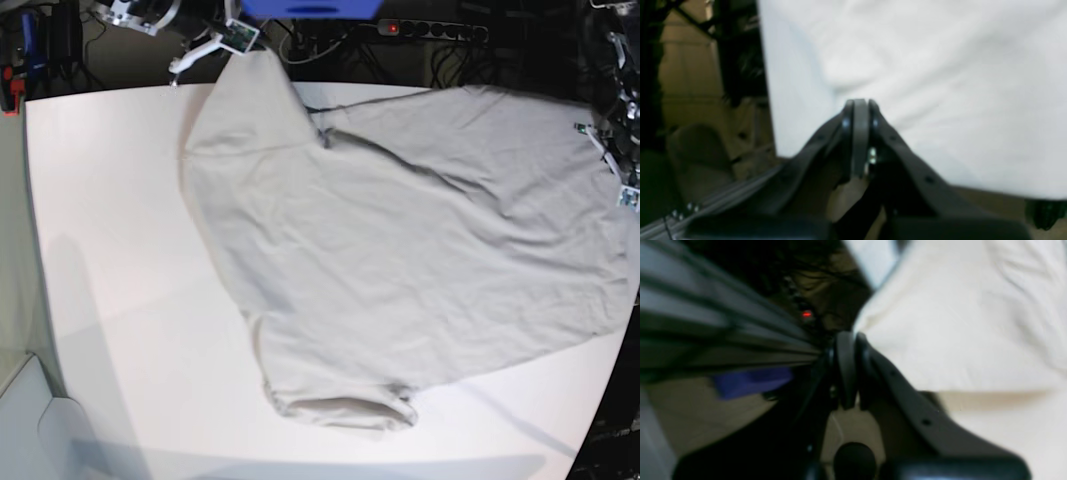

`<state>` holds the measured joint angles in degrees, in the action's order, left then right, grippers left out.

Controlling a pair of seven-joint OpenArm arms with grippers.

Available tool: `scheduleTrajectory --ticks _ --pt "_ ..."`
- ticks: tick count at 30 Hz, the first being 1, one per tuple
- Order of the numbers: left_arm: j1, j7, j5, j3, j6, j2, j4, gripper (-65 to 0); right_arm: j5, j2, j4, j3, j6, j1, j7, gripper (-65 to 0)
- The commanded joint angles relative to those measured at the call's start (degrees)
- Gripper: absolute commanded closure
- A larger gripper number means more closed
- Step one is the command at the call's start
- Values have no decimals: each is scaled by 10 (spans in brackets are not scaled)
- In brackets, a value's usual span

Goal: Layout the t-shirt on the table in an organized manner, then fold the t-shirt properly
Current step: 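Pull both grippers apart and up to stretch the t-shirt flat, then release the t-shirt and lower the right gripper onto its sleeve edge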

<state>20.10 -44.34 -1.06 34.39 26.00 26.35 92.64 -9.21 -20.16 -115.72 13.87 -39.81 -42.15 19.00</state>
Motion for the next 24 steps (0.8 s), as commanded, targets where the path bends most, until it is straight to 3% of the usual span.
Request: scheduleTrajectory --ticks 1,7,12,19,24 --pt "1 4 6 6 -3 11 9 -1 7 -4 -8 9 -2 -4 -10 0" --pt "-6 4 6 6 -3 10 9 -1 6 -1 -4 21 -2 0 -8 0" --pt "-6 4 6 6 -3 10 9 -1 -84 1 18 8 -2 1 -8 0" --pt "-7 9 6 6 -3 -4 9 -1 -114 8 17 -13 -2 -5 1 0" --pt "-13 10 6 6 -3 -4 9 -1 -113 3 16 10 -2 -6 60 -146"
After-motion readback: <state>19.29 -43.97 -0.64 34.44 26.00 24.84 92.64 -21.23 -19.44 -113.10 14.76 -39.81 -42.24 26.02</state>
